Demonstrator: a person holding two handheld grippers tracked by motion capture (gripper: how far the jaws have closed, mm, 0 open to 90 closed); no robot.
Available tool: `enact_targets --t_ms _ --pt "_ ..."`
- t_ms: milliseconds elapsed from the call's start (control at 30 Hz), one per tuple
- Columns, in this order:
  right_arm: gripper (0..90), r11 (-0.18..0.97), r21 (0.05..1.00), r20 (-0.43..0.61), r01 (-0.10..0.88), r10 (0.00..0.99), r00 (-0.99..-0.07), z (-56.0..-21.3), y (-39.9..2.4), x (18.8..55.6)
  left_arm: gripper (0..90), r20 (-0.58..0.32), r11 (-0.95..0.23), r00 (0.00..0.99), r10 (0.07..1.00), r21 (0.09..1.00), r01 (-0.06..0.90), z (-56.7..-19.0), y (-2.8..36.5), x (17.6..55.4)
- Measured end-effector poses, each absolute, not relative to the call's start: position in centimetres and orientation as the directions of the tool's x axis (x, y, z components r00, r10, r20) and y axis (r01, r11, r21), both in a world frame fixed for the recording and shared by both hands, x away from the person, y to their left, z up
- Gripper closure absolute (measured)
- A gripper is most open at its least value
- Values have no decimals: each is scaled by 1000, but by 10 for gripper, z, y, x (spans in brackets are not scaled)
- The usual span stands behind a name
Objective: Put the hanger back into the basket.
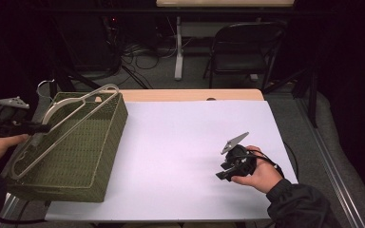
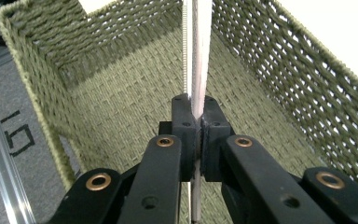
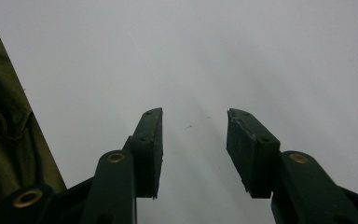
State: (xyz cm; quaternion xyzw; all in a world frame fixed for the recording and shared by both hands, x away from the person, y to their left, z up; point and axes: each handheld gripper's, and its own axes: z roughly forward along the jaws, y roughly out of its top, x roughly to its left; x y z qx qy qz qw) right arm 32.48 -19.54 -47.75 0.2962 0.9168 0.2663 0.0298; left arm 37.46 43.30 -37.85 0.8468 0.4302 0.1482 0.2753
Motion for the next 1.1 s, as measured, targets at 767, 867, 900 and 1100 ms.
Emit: enact_targets --t_ms 767,867,900,1100 --pt "563 689 491 101 533 562 -821 -478 -196 326 874 -35 -483 593 804 544 687 -440 441 373" --pt "563 692 488 101 532 561 -822 -478 -196 326 874 -42 -479 588 808 536 696 -451 441 375" --pt "563 692 488 101 532 561 -822 -478 -196 326 874 -41 -482 589 807 531 697 -454 441 376" --pt "563 681 505 103 531 563 -820 -479 -196 325 873 -27 -489 590 807 528 694 -470 437 376"
